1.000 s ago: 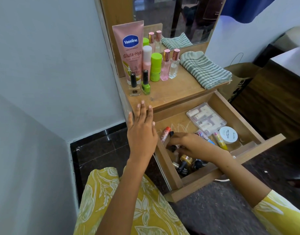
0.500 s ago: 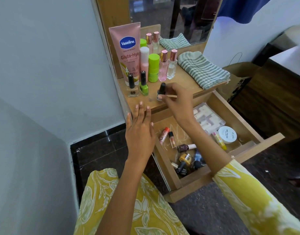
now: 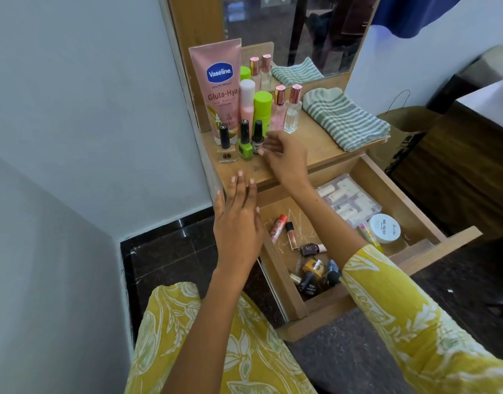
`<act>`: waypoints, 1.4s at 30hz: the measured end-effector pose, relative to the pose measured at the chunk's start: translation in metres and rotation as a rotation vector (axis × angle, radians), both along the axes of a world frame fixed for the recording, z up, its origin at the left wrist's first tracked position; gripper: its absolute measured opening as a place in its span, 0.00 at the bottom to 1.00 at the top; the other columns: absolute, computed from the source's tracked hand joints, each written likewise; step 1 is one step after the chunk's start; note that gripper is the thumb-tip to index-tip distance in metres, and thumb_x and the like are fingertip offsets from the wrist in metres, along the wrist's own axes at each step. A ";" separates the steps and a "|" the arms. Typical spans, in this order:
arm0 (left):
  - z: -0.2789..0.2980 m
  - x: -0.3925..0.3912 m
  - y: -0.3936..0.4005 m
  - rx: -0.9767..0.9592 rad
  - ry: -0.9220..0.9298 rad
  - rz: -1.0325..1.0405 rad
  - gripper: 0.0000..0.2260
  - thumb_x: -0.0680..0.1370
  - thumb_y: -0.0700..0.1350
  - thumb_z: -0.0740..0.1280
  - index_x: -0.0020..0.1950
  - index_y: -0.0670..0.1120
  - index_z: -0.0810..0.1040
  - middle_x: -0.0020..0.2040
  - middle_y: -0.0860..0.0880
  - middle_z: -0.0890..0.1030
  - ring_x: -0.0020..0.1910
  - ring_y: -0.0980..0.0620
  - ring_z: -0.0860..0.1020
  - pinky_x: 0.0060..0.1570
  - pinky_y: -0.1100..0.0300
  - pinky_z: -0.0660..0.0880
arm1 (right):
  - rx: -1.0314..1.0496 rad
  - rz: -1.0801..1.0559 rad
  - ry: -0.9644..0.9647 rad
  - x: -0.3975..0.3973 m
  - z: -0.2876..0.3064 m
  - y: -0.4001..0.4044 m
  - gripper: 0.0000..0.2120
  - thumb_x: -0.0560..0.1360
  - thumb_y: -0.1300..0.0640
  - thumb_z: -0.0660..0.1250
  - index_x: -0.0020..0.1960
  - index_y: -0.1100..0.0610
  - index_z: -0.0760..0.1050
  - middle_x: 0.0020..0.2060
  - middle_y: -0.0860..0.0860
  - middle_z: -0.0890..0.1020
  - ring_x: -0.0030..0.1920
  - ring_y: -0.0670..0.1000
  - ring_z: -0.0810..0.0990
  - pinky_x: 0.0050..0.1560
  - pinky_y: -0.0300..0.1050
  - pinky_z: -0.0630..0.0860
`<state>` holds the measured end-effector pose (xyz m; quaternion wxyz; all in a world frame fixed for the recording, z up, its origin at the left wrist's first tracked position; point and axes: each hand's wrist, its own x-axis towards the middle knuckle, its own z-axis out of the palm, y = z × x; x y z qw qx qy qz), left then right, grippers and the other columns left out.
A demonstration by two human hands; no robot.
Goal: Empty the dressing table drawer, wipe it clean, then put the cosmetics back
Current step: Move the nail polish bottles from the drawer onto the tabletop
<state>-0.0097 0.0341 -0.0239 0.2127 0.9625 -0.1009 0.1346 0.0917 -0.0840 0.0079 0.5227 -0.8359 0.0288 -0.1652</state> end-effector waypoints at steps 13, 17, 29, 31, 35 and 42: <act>-0.004 0.001 0.001 0.041 0.010 0.008 0.23 0.82 0.44 0.55 0.77 0.47 0.54 0.77 0.48 0.49 0.77 0.51 0.46 0.73 0.53 0.39 | -0.647 0.765 0.437 -0.102 0.004 -0.073 0.09 0.72 0.63 0.71 0.49 0.52 0.81 0.47 0.45 0.83 0.44 0.36 0.79 0.47 0.29 0.76; -0.005 0.001 0.001 0.066 0.012 0.019 0.24 0.82 0.44 0.54 0.77 0.47 0.53 0.78 0.48 0.48 0.77 0.52 0.45 0.72 0.54 0.37 | -0.858 0.897 0.521 -0.125 -0.009 -0.073 0.16 0.69 0.61 0.72 0.53 0.45 0.81 0.50 0.38 0.81 0.45 0.34 0.74 0.48 0.28 0.67; -0.004 0.001 0.000 0.043 0.015 0.020 0.23 0.82 0.44 0.54 0.77 0.48 0.52 0.77 0.49 0.46 0.76 0.52 0.43 0.72 0.55 0.35 | -0.632 0.756 0.279 -0.121 0.003 -0.066 0.07 0.74 0.57 0.70 0.50 0.58 0.81 0.45 0.48 0.84 0.42 0.36 0.77 0.48 0.27 0.73; -0.004 0.001 0.000 0.042 0.012 0.021 0.23 0.83 0.44 0.53 0.77 0.48 0.53 0.78 0.49 0.47 0.76 0.52 0.43 0.72 0.55 0.35 | -0.496 0.610 0.140 -0.112 0.017 -0.062 0.07 0.73 0.57 0.71 0.47 0.60 0.80 0.39 0.46 0.81 0.39 0.34 0.76 0.42 0.25 0.70; -0.002 0.000 0.000 0.007 0.008 0.013 0.22 0.82 0.45 0.53 0.77 0.47 0.56 0.78 0.48 0.50 0.77 0.52 0.45 0.72 0.55 0.36 | -0.347 0.291 -0.058 -0.082 0.031 -0.045 0.08 0.75 0.60 0.68 0.53 0.61 0.77 0.45 0.52 0.83 0.46 0.48 0.82 0.49 0.40 0.76; -0.001 -0.001 0.000 -0.001 0.007 0.011 0.22 0.82 0.44 0.55 0.76 0.46 0.57 0.78 0.48 0.51 0.77 0.52 0.47 0.73 0.54 0.39 | -0.218 0.023 -0.116 -0.025 0.024 -0.024 0.09 0.77 0.65 0.64 0.56 0.66 0.74 0.51 0.57 0.82 0.54 0.53 0.80 0.53 0.38 0.72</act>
